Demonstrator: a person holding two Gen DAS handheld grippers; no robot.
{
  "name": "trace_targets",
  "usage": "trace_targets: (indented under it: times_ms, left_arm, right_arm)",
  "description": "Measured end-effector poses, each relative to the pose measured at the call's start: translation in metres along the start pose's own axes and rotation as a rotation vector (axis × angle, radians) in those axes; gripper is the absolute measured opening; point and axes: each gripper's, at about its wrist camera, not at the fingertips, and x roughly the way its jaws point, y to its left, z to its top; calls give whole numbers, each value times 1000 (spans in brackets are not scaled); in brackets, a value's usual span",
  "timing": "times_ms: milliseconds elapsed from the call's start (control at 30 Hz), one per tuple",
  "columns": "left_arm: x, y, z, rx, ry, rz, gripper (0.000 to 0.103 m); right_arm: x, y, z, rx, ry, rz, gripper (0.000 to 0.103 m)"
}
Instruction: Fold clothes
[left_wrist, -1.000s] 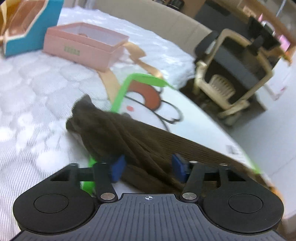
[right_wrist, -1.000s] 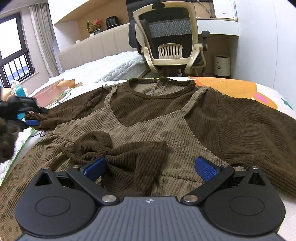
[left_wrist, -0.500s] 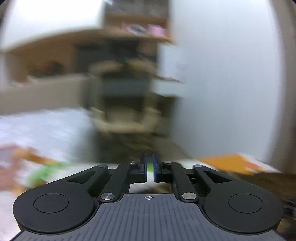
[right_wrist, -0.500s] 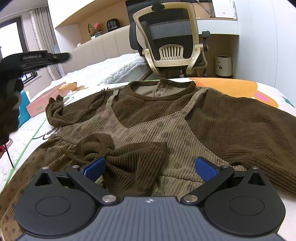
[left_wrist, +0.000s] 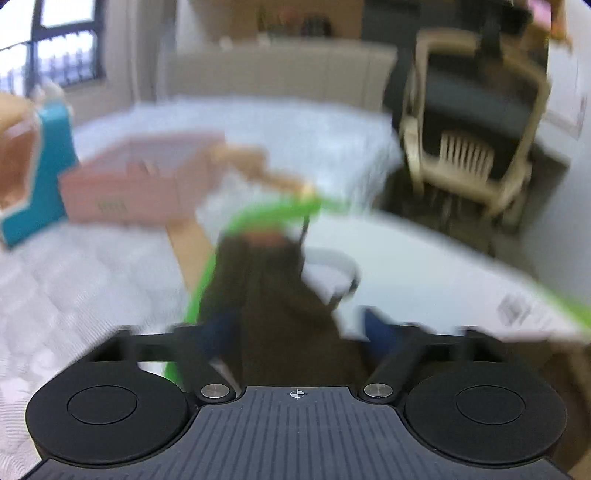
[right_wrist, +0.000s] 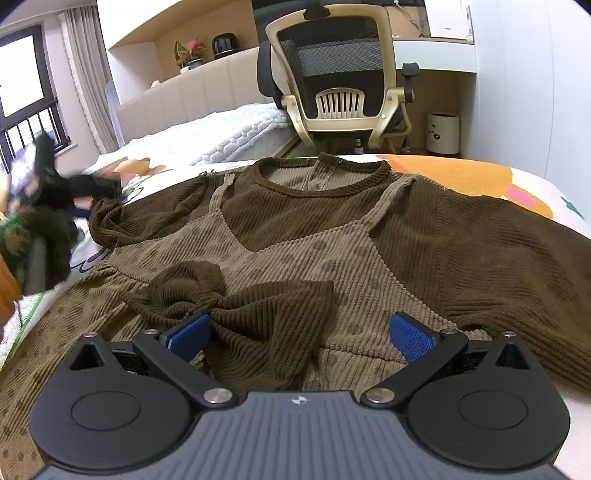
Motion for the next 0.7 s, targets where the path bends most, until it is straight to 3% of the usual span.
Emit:
trace_targets:
  times_ms: [33, 133, 267, 367, 400, 433, 500, 533, 567, 700]
  left_arm:
    - [8, 4, -6, 12, 23, 5, 34]
    - [-12, 13, -13, 63, -52, -30, 8]
    - [-67, -8, 6, 126, -217, -223, 8]
    - [-119, -38, 19, 164, -284, -484, 8]
    - [-130, -49, 21, 177, -270, -586, 9]
    - [-136, -62, 20, 202, -223, -714, 16]
    - [-134, -81, 8, 237, -84, -898, 56]
    - [-133, -90, -1, 252, -6, -967, 83]
    - [-131, -96, -12, 264, 44, -985, 90]
    - [-117, -97, -48, 276, 196, -931, 94]
  right_arm:
    - [0, 0, 0, 1, -1, 0, 103]
    - [-1, -1, 0, 9, -3, 6, 103]
    - [-1, -2, 0, 14, -4, 12, 103]
    - [-2, -2, 1, 15, -3, 11, 103]
    - [-3, -2, 2, 16, -2, 8, 103]
    - [-5, -3, 3, 18, -1, 2, 103]
    - [-15, -5, 8, 30, -2, 3, 103]
    - [-23, -7, 12, 38, -12, 8, 103]
    - [-32, -9, 17, 45, -27, 11, 103]
    - [-53, -13, 46, 60, -67, -1, 103]
